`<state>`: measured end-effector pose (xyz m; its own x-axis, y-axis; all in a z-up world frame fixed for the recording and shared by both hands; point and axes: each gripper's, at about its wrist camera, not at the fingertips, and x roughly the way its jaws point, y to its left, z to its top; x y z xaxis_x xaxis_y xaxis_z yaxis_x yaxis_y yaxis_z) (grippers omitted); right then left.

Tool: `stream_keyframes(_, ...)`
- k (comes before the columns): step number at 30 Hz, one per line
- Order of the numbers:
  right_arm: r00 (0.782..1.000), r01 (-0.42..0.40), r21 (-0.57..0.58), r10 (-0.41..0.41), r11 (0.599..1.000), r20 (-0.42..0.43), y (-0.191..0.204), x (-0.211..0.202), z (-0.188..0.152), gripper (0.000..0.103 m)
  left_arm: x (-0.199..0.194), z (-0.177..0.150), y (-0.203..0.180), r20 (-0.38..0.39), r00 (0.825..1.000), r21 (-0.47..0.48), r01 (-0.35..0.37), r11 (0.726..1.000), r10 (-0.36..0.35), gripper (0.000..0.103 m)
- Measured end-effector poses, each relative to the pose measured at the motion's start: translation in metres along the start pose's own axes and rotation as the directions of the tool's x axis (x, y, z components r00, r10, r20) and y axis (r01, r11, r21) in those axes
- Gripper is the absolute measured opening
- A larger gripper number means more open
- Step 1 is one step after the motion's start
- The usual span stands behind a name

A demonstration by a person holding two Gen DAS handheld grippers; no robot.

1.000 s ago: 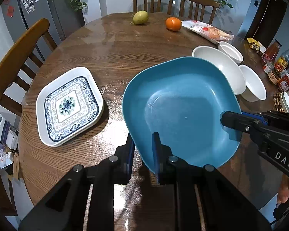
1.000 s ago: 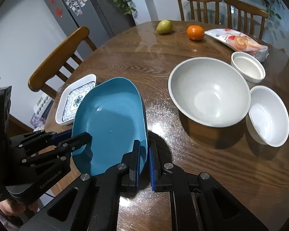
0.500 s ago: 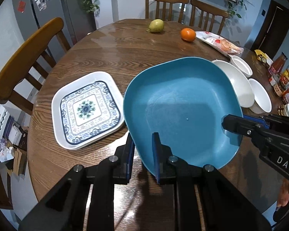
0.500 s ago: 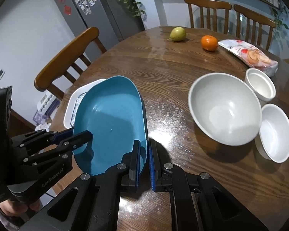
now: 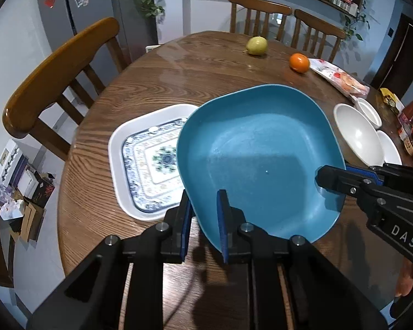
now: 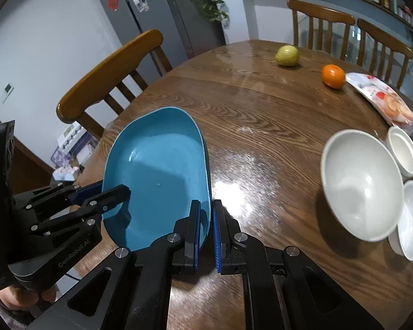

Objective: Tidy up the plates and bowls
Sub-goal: 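Carry the teal plate with both grippers over the stacked patterned plates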

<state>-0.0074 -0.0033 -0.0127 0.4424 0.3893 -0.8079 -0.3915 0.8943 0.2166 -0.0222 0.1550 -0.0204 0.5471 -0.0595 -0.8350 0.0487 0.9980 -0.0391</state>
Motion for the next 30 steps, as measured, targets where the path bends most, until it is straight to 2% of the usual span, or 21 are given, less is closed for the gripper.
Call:
stream_keyframes(16,0.999,0.009,-0.056,-0.012,0.998,-0.044,0.035,0.044,0.042,0.01,0.023,0.022,0.055,-0.007,1.0,-0.049,-0.024,0.999,0.023,0.015)
stream_keyframes(30,0.989,-0.003,-0.081,-0.009,0.997,-0.147,0.046,0.097,0.056,0.01,0.055,0.017,0.076,-0.089,0.994,-0.094,-0.065,0.993,0.056,0.015)
